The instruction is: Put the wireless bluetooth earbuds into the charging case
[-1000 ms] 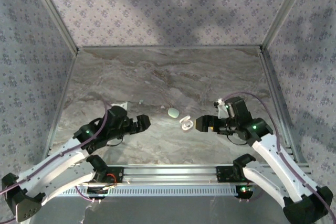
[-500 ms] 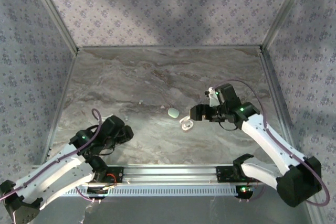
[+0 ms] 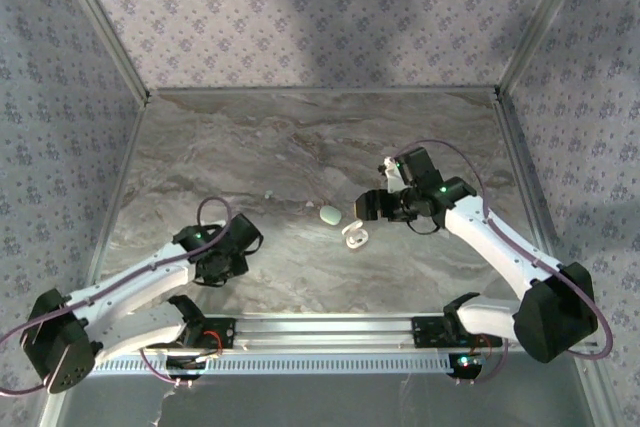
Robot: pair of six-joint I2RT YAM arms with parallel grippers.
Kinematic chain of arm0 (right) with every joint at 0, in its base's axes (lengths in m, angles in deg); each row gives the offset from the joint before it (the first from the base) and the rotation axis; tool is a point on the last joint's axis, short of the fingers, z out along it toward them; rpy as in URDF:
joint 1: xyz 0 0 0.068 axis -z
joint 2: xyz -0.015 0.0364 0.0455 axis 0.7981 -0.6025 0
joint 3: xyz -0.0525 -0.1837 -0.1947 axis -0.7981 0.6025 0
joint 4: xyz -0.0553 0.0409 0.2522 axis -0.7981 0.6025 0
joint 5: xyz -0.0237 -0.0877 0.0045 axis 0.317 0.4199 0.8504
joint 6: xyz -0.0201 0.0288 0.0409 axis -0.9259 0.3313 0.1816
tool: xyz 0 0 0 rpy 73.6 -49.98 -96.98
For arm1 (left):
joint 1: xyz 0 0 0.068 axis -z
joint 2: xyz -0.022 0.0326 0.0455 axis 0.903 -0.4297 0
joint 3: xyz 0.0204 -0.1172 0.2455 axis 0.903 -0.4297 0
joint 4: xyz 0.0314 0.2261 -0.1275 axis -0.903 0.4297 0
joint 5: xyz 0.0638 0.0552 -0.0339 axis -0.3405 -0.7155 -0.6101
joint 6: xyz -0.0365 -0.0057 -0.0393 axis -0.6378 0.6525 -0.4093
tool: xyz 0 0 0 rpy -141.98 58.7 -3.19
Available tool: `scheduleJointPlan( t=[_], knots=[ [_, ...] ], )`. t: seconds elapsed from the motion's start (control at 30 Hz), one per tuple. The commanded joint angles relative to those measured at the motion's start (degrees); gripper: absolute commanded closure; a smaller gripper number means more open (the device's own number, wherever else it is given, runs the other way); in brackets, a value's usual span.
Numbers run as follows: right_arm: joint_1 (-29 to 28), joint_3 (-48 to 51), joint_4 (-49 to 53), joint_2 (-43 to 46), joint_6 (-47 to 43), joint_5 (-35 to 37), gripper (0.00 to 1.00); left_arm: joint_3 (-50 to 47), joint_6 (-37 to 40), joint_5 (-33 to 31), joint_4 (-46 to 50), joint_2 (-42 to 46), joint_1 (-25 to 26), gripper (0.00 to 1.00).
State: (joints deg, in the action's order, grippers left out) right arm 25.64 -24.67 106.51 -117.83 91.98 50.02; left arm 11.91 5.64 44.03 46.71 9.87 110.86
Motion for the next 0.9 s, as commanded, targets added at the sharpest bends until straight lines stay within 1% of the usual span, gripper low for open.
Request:
scheduleJointPlan(
  t=[0.0, 0.3, 0.53, 0.8, 0.87],
  knots=[
    [-0.2, -1.49, 0.75, -0.51, -1.17, 1.83, 0.27, 2.65, 2.05, -1.13, 0.84, -2.24, 0.27, 0.58],
    [-0.16, -0.33, 0.19, -0.48, -0.56, 1.86, 0.29, 3.59, 4.78, 1.05, -1.64, -8.32, -0.63, 0.63],
    [-0.05, 0.47, 0.06, -0.3, -0.29, 1.55, 0.3, 3.25, 6.29, 2.61, -3.2, -10.77, -1.56, 0.7],
    [-0.03, 0.77, 0.06, 0.04, 0.06, 1.43, 0.3, 1.74, 6.38, 3.75, -4.73, -11.83, -1.93, 0.71],
    [-0.03, 0.86, 0.06, -0.07, 0.13, 1.33, 0.32, 1.52, 6.51, 3.46, -4.48, -12.09, -2.09, 0.72]
  ],
)
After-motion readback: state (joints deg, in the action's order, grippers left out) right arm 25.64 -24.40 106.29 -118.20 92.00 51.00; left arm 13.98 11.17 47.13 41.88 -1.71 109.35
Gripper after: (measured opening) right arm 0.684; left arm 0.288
